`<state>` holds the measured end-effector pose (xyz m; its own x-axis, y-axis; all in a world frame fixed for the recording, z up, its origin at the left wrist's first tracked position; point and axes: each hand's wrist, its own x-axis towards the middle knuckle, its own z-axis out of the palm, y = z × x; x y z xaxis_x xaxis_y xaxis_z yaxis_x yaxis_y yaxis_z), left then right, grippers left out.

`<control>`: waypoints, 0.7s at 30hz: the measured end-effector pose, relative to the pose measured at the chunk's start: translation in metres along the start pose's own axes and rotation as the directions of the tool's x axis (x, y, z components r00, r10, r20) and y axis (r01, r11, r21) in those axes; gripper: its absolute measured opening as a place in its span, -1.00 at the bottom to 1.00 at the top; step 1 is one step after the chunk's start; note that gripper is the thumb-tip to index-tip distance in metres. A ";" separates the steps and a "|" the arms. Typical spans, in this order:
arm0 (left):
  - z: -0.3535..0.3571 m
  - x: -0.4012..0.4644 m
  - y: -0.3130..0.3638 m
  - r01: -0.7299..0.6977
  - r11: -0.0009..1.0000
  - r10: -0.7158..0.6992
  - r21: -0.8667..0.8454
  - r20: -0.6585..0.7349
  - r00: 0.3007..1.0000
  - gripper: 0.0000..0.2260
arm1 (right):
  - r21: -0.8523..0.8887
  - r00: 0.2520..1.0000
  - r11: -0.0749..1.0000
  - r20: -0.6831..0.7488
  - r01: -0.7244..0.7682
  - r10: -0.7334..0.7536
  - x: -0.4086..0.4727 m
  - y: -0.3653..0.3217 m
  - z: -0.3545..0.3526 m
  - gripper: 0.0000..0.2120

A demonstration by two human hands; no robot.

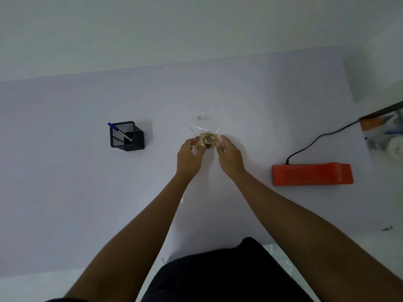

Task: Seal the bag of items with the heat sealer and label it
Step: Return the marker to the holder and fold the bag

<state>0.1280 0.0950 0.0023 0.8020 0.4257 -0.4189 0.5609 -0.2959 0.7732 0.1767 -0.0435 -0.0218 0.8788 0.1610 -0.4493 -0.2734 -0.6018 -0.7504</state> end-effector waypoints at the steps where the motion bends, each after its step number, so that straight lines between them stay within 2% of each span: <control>1: 0.001 -0.008 0.003 -0.026 1.000 0.026 0.007 0.004 1.000 -0.65 | 0.006 1.000 1.000 -0.015 -0.003 0.003 -0.009 0.001 -0.001 -0.55; 4: 0.011 -0.032 0.008 -0.051 0.998 0.050 0.031 0.038 0.998 -0.63 | 0.060 0.998 0.998 -0.055 -0.022 0.025 -0.040 0.006 -0.008 -0.56; 8: 0.038 -0.059 0.018 -0.083 0.996 0.080 0.009 0.207 0.975 -0.52 | 0.100 0.996 0.995 -0.093 -0.008 0.017 -0.089 0.027 -0.031 -0.65; 11: 0.066 -0.073 0.034 -0.113 0.994 0.106 0.002 0.323 0.940 -0.47 | 0.101 0.996 0.993 -0.058 -0.060 0.066 -0.125 0.048 -0.055 -0.70; 14: 0.095 -0.086 0.050 -0.120 0.993 0.105 0.005 0.436 0.894 -0.37 | 0.128 0.977 0.981 -0.139 -0.144 0.162 -0.154 0.076 -0.084 -0.75; 17: 0.125 -0.098 0.066 -0.117 0.993 0.088 0.027 0.496 0.864 -0.28 | 0.149 0.903 0.959 -0.328 -0.240 0.277 -0.163 0.108 -0.126 -0.78; 21: 0.163 -0.112 0.083 -0.091 0.996 0.069 0.019 0.506 0.860 -0.34 | 0.306 0.732 0.894 -0.516 -0.328 0.445 -0.151 0.150 -0.189 -0.64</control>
<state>0.1185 -0.1167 0.0360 0.8319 -0.0870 -0.5480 0.4895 -0.3499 0.7987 0.0768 -0.3059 0.0256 0.7234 -0.5537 -0.4124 -0.6521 -0.3516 -0.6716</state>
